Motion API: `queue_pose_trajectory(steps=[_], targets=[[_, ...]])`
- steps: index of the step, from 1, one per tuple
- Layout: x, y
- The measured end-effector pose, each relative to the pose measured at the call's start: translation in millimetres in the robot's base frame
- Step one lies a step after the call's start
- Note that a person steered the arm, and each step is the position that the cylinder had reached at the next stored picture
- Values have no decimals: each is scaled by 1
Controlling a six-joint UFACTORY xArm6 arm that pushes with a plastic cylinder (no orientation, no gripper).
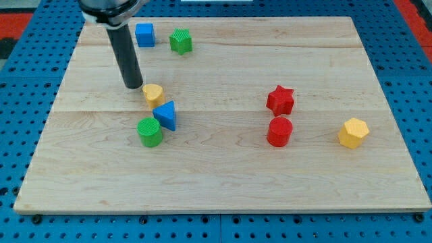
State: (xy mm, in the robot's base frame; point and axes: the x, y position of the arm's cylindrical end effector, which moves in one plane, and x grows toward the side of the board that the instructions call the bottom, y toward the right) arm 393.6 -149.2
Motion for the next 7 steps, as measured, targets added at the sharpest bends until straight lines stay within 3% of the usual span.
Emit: queue_pose_trajectory(steps=[1,2,3,4,5,6,7], targets=[[5,52],[-33,72],[-52,185],[-18,269],[5,278],[12,178],[11,187]])
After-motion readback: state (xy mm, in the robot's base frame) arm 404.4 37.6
